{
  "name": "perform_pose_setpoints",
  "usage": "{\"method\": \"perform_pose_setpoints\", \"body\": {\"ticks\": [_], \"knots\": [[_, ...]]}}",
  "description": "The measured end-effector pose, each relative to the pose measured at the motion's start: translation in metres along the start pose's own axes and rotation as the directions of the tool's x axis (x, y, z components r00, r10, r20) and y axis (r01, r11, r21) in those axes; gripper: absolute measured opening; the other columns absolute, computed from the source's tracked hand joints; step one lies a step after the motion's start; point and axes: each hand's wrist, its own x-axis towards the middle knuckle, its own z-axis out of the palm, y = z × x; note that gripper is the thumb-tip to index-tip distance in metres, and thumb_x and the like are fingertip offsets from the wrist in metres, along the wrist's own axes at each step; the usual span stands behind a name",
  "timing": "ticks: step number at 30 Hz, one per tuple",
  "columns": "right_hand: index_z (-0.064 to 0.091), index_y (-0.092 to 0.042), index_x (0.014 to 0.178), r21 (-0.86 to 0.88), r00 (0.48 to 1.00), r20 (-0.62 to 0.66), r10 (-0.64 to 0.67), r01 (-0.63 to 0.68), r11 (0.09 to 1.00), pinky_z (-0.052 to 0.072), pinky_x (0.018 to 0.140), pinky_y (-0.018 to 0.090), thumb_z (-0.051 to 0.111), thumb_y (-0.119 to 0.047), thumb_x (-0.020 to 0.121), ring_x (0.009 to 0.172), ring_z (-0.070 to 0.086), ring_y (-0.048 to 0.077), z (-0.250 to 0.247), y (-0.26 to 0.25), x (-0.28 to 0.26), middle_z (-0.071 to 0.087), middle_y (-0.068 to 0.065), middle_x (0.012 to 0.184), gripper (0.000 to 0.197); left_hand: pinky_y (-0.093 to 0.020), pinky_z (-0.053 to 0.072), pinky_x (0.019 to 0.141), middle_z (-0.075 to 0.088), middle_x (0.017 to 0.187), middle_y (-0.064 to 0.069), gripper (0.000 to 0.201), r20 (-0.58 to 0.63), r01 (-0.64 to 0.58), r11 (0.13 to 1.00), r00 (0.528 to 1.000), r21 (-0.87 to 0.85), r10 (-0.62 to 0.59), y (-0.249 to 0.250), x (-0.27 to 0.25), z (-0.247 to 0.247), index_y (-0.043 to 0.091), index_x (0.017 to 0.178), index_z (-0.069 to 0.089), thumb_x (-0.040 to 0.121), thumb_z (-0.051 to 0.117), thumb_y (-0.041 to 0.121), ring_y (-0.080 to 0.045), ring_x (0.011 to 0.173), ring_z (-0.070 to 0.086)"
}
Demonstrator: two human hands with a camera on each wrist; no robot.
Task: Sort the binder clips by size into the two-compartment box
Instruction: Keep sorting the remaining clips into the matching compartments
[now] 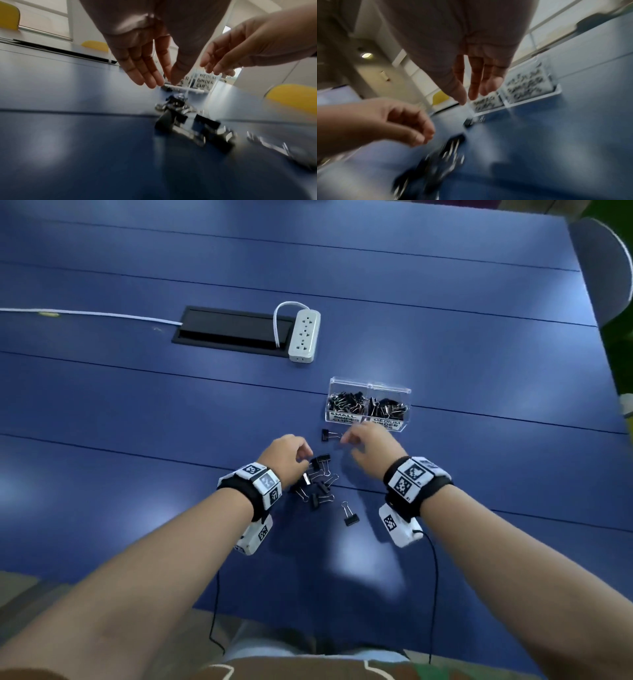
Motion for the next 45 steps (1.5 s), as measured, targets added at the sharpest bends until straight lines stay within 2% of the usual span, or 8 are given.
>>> {"method": "perform_pose_setpoints", "body": {"ticks": [4,11,19,23,27,30,33,45], "knots": [[0.065,-0.019,0.103,-0.088,0.965,0.258,-0.035,0.060,0.994,0.048,0.090,0.045,0.052,-0.009,0.082,0.112,0.045,0.023,0.044,-0.014,-0.022,0.052,0.005,0.107,0.027,-0.035,0.052,0.086,0.055,0.096,0.001,0.019,0.064,0.007,0.999,0.998,0.049,-0.010,-0.017,-0.021,0.010,0.018,0.096,0.063,0.077,0.064,0.018,-0.019,0.090,0.059],[0.056,-0.015,0.120,-0.186,0.963,0.265,0.059,-0.009,0.983,0.049,0.090,0.045,0.057,-0.023,0.086,0.111,0.049,0.030,0.062,-0.014,-0.030,0.044,0.009,0.119,0.035,-0.040,0.051,0.089,0.053,0.105,-0.004,0.029,0.050,-0.053,0.997,0.998,0.065,0.049,-0.019,-0.025,0.026,0.018,0.106,0.059,0.079,0.069,0.025,-0.021,0.097,0.057],[0.055,-0.009,0.094,-0.107,0.996,0.084,0.036,-0.027,0.994,0.044,0.087,0.034,0.063,-0.030,0.077,0.102,0.046,0.026,0.053,-0.008,-0.030,0.052,0.008,0.100,0.028,-0.040,0.049,0.090,0.054,0.109,-0.005,0.024,0.036,-0.099,0.983,0.995,0.153,0.095,-0.012,-0.021,0.032,0.013,0.105,0.057,0.084,0.064,0.022,-0.024,0.108,0.052],[0.049,-0.012,0.097,0.016,0.998,-0.013,0.062,-0.062,0.998,0.039,0.075,0.028,0.062,-0.026,0.079,0.089,0.047,0.020,0.038,-0.014,-0.015,0.053,0.001,0.092,0.026,-0.038,0.050,0.090,0.051,0.117,-0.004,0.036,-0.008,-0.081,0.983,0.996,0.167,0.084,-0.010,-0.016,0.025,0.016,0.119,0.052,0.085,0.061,0.024,-0.021,0.112,0.050],[0.046,-0.011,0.108,-0.031,0.997,0.063,0.044,-0.042,0.999,0.045,0.079,0.035,0.060,-0.021,0.080,0.095,0.051,0.025,0.038,-0.022,0.004,0.055,0.007,0.101,0.033,-0.041,0.049,0.091,0.046,0.122,-0.009,0.048,0.055,-0.060,0.967,0.997,0.248,0.048,-0.005,-0.006,0.021,0.015,0.133,0.045,0.087,0.057,0.023,-0.026,0.118,0.046],[0.048,-0.013,0.125,-0.097,0.984,0.177,0.022,-0.005,0.995,0.043,0.094,0.038,0.057,-0.017,0.082,0.116,0.046,0.027,0.046,-0.016,0.008,0.055,0.009,0.122,0.045,-0.043,0.050,0.085,0.044,0.117,-0.010,0.043,0.084,-0.055,0.958,0.996,0.282,0.032,0.001,-0.003,0.025,0.013,0.128,0.048,0.087,0.055,0.022,-0.028,0.113,0.047],[0.050,-0.016,0.130,-0.121,0.981,0.196,0.009,0.015,0.992,0.042,0.098,0.041,0.055,-0.016,0.085,0.119,0.042,0.031,0.053,-0.009,0.005,0.054,0.013,0.119,0.045,-0.043,0.051,0.081,0.045,0.114,-0.010,0.035,0.062,-0.043,0.959,0.998,0.279,0.027,0.004,0.000,0.030,0.010,0.120,0.052,0.087,0.055,0.022,-0.028,0.109,0.048],[0.059,-0.017,0.081,0.362,0.938,-0.065,0.339,-0.295,0.885,0.057,0.074,0.035,0.079,-0.016,0.071,0.071,0.061,0.019,0.016,0.022,-0.004,0.066,0.002,0.080,0.022,-0.040,0.049,0.086,0.054,0.112,-0.006,0.028,0.023,-0.058,0.970,0.998,0.236,0.054,0.009,0.010,0.030,0.010,0.105,0.052,0.087,0.064,0.027,-0.025,0.108,0.048]]}}
